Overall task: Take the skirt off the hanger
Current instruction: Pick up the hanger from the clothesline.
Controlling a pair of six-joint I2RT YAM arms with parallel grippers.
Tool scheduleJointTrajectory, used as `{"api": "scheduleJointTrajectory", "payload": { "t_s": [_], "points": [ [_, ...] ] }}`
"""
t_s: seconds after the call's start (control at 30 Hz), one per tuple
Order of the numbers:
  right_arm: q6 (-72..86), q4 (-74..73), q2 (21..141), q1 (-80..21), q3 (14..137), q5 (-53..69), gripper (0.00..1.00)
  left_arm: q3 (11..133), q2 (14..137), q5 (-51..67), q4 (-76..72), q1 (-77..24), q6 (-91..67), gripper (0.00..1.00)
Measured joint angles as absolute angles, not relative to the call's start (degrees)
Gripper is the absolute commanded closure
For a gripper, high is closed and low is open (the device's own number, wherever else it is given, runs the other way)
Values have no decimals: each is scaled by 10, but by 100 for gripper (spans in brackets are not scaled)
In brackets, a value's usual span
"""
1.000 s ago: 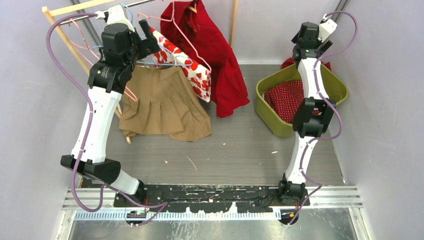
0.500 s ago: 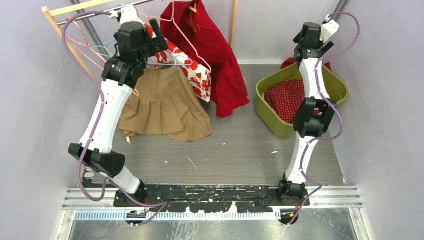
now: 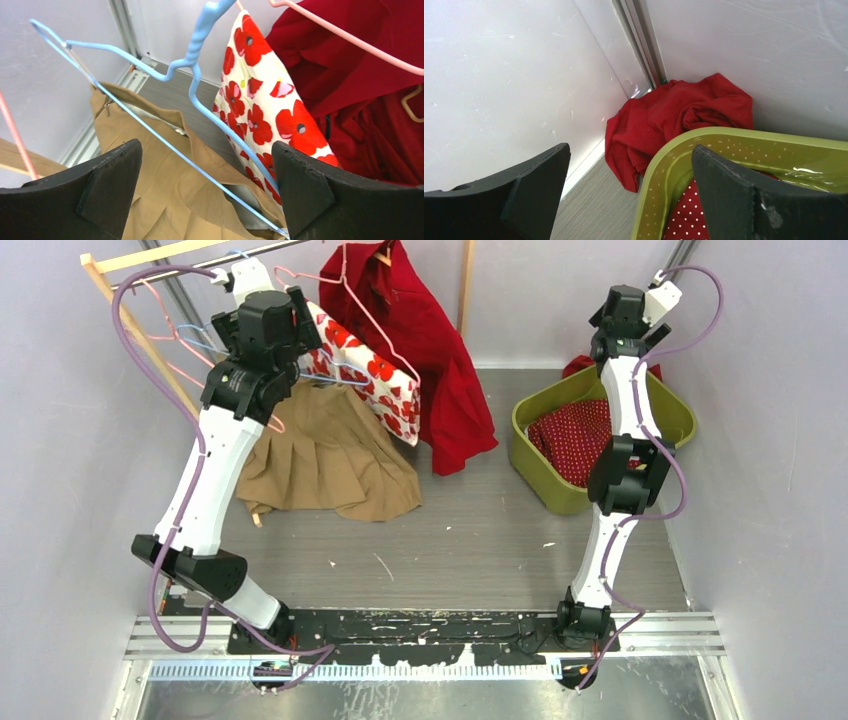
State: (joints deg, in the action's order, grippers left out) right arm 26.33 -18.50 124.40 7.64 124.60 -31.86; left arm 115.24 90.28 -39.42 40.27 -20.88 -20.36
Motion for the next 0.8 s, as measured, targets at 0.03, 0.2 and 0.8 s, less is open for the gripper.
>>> {"api": "scheduleJointTrajectory", "payload": {
  "t_s": [0.03, 0.2, 0.8],
  "points": [
    [263, -185, 1244, 76, 1246, -319, 4, 1152, 901, -401, 408, -209, -203, 1],
    [267, -185, 1244, 76, 1241, -319, 5, 1136, 872, -431, 428, -209, -190, 1],
    [279, -198, 1241, 81, 1228, -319, 5, 1136, 895, -439, 453, -208, -157, 56]
  ]
}}
